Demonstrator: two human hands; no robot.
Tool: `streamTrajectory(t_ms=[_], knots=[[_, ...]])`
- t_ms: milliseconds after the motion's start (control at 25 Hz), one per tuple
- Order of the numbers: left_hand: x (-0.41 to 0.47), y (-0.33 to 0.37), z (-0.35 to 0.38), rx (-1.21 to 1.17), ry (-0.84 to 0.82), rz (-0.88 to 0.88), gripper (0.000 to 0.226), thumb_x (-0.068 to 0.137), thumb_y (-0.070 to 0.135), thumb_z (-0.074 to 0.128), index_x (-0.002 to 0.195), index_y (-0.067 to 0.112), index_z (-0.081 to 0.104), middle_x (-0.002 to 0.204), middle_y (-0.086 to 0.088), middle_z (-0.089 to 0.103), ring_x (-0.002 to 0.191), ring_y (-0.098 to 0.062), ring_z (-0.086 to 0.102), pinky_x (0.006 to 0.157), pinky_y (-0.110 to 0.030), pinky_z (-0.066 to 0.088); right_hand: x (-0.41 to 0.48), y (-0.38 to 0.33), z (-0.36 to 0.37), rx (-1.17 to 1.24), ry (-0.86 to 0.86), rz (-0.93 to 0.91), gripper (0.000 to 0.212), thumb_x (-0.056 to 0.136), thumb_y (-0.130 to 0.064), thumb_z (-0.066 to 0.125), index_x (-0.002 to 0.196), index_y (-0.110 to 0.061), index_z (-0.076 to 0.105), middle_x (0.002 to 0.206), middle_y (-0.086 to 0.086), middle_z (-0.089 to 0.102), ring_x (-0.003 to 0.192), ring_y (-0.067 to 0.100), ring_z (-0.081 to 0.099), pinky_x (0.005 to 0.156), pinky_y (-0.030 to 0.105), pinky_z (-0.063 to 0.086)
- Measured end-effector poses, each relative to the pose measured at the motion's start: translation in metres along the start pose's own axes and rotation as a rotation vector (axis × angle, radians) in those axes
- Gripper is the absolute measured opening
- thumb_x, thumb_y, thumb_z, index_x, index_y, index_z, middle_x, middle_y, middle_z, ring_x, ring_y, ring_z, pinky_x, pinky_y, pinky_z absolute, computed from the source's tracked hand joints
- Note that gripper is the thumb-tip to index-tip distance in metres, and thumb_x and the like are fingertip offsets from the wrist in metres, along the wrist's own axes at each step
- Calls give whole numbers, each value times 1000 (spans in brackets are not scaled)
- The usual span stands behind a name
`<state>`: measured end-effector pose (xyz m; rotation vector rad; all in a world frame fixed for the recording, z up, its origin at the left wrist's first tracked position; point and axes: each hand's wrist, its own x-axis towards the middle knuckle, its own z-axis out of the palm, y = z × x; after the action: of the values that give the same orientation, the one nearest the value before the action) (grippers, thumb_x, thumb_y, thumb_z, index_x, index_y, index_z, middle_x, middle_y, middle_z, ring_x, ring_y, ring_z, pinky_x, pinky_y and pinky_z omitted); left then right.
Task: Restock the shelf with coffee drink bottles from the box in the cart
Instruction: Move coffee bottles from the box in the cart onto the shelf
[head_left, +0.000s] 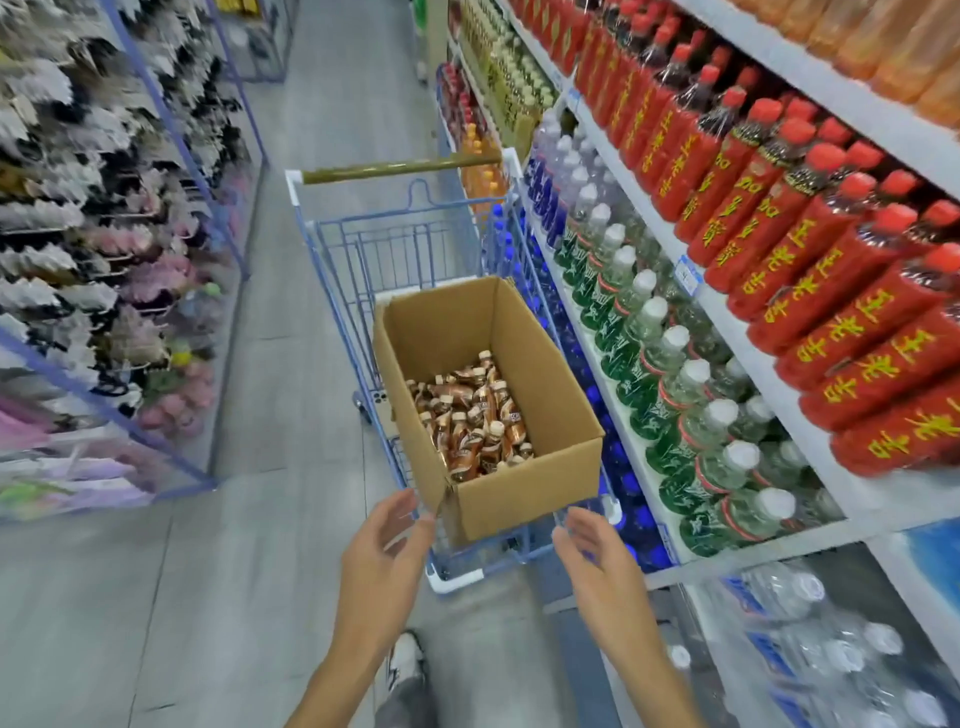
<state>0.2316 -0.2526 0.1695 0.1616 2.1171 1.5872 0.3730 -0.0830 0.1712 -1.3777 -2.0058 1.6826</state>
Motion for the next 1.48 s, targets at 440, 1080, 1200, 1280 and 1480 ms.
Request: streamTrajectory(t_ms=[440,1080,1200,1280,1480], knots=[[177,16,76,143,-145,-204,48,95,37,66,139,23,55,132,12,62,121,-5,57,97,-19,43,158,-48,34,-83,-50,139,35,98,-38,62,132,-29,56,131,-13,61,121,6,57,106,31,44],[351,-175,204,687,-249,-864,92,87,36,72,153,5,16,154,-23,28,138,-39,38,112,-43,36,424,86,159,-349,-236,714,73,87,-19,72,151,-12,38,150,10,49,138,31,46,114,35,36],[350,-189,210,782,-286,-851,101,79,48,75,151,9,16,152,-20,25,137,-39,37,112,-45,36,433,107,175,-346,-240,644,71,85,-27,79,147,-15,47,148,7,53,137,29,48,115,37,37],[349,-186,211,725,-318,-868,97,73,61,71,147,11,35,149,-18,34,130,-37,44,108,-43,40,431,111,176,-335,-216,611,65,88,-28,76,146,-16,49,145,7,56,136,30,49,114,38,37],[333,-154,193,387,-137,-873,93,38,68,67,117,18,63,114,-5,67,98,-26,65,93,-43,55,416,75,138,-253,-206,521,42,92,-25,71,131,-19,56,125,3,63,121,26,57,104,40,45]])
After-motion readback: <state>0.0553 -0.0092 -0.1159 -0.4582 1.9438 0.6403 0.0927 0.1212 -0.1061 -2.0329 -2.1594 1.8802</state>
